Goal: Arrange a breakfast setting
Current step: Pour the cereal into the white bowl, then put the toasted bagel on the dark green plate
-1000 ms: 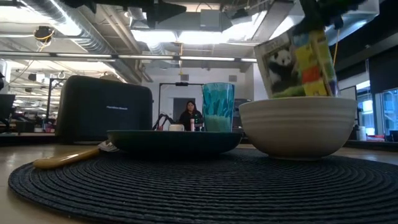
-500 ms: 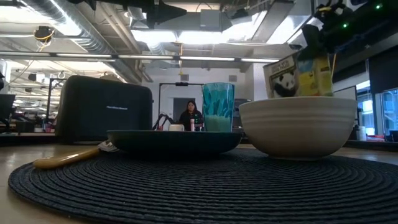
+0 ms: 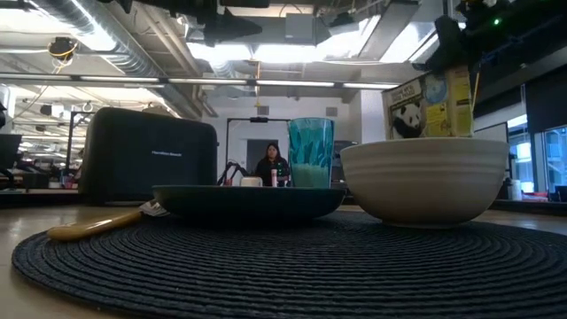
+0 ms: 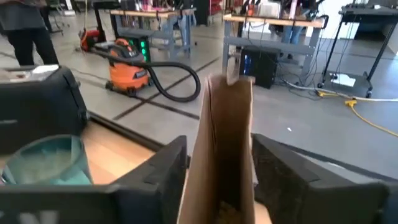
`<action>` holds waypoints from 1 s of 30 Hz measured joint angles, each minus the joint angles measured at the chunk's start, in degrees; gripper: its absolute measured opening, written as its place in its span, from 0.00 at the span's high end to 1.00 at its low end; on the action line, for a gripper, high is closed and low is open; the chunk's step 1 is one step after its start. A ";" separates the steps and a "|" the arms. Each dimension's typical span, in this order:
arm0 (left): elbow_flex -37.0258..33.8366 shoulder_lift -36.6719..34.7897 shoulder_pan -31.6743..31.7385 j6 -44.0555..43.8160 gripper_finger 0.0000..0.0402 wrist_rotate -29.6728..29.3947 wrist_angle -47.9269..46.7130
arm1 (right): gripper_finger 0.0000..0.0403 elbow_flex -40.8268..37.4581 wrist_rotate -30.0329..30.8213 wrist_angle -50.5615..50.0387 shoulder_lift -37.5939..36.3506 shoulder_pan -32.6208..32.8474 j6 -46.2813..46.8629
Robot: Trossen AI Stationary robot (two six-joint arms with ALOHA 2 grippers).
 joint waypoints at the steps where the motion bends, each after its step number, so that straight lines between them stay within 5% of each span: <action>1: 0.00 -0.20 0.00 -0.49 0.22 -1.18 -0.15 | 0.55 0.54 0.22 -0.02 -0.07 0.00 -0.26; 10: 0.13 -2.94 1.80 -1.45 0.23 -4.74 -1.42 | 0.49 2.35 0.40 -0.28 -0.13 0.00 -1.71; 19: 14.14 -4.19 7.21 1.95 0.27 -9.09 -32.40 | 0.49 4.13 0.33 1.52 -0.17 0.11 -1.86; 25: 19.13 -4.13 17.99 8.25 0.32 -14.40 -51.76 | 0.49 9.59 -4.81 11.44 -0.07 0.09 -6.21; 30: 19.17 -3.29 30.88 7.72 0.41 -7.67 -60.25 | 0.49 13.05 -9.37 14.50 2.27 0.09 -10.18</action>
